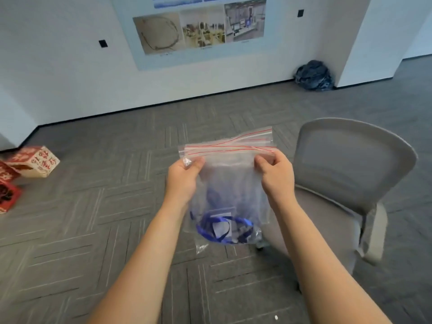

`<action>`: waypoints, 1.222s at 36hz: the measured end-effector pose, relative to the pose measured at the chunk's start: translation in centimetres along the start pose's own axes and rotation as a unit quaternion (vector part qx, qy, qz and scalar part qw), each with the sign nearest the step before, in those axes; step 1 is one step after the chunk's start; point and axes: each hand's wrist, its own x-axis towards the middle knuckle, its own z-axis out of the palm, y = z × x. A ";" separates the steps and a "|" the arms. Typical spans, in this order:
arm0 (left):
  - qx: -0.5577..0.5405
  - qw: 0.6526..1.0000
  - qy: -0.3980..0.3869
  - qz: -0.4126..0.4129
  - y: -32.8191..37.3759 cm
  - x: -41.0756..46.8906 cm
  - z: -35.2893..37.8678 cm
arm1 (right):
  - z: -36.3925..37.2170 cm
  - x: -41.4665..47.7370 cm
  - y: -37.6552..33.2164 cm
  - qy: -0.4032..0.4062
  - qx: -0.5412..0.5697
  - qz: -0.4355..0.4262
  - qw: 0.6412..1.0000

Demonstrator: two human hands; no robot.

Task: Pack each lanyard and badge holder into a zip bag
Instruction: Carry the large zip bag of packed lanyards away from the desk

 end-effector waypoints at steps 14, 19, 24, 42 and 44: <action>-0.026 0.999 0.001 0.047 -1.8 27.2 -0.4 | 16.2 21.0 2.3 0.014 -0.021 -0.024 0.999; 0.008 0.996 -0.050 0.076 -1.4 38.2 2.6 | 20.0 29.4 3.0 0.076 -0.080 -0.046 0.993; 0.049 0.991 -0.085 0.095 -0.8 47.5 8.3 | 22.3 37.7 4.1 0.157 -0.100 -0.028 0.982; 0.082 0.971 -0.209 0.082 -4.4 73.5 36.3 | 15.9 70.4 11.0 0.260 -0.121 0.007 0.958; 0.075 0.969 -0.221 0.080 -4.1 75.6 39.2 | 14.8 73.6 11.1 0.267 -0.136 0.014 0.954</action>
